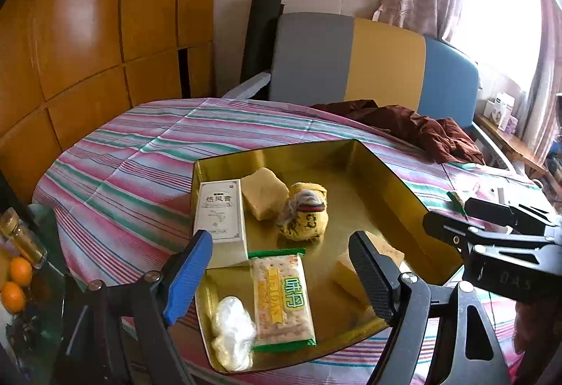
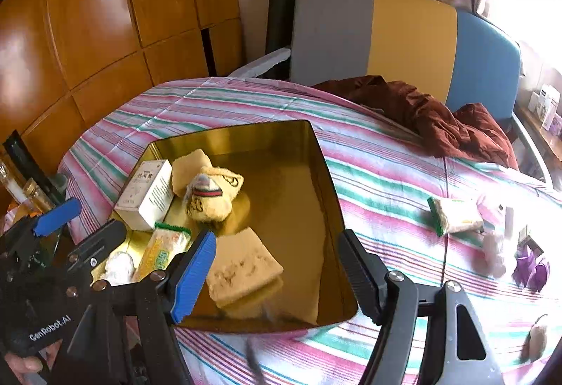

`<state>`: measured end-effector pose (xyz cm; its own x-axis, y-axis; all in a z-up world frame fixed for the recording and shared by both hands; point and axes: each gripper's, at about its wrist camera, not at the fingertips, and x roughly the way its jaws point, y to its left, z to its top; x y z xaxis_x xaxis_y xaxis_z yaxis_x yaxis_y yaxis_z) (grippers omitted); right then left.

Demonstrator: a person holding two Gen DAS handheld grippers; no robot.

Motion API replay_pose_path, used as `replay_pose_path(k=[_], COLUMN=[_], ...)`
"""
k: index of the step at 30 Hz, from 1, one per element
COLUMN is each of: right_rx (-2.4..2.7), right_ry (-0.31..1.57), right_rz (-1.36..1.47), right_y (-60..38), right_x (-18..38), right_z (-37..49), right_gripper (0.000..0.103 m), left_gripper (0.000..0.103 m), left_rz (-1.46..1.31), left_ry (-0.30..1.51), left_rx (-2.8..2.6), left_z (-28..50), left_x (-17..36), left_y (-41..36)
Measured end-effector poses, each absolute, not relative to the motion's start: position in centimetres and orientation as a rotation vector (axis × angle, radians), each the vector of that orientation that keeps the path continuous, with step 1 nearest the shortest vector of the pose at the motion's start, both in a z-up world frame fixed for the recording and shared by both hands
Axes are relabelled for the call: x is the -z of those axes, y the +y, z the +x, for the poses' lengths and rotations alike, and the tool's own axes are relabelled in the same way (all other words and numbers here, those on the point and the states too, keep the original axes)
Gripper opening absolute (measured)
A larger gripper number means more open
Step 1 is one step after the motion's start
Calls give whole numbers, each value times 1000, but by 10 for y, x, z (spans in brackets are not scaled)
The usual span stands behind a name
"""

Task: Organize objects
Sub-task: 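Open both tools and withdraw them from the tray toward the remaining items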

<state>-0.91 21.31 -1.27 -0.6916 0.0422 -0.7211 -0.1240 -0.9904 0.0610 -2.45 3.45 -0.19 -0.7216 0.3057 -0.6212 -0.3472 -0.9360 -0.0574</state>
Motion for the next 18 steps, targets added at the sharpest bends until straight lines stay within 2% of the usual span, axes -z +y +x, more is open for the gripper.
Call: replay_pose_path(k=[18], right_rx=[-2758], right_ry=[273], right_rz=[-1182], right_y=[252], right_x=[22], right_z=[17], right_gripper=[73], left_gripper=[80], left_rz=[-909], left_ry=[221], left_rx=[-2559], left_z=[-10], left_x=[3], left_y=[64])
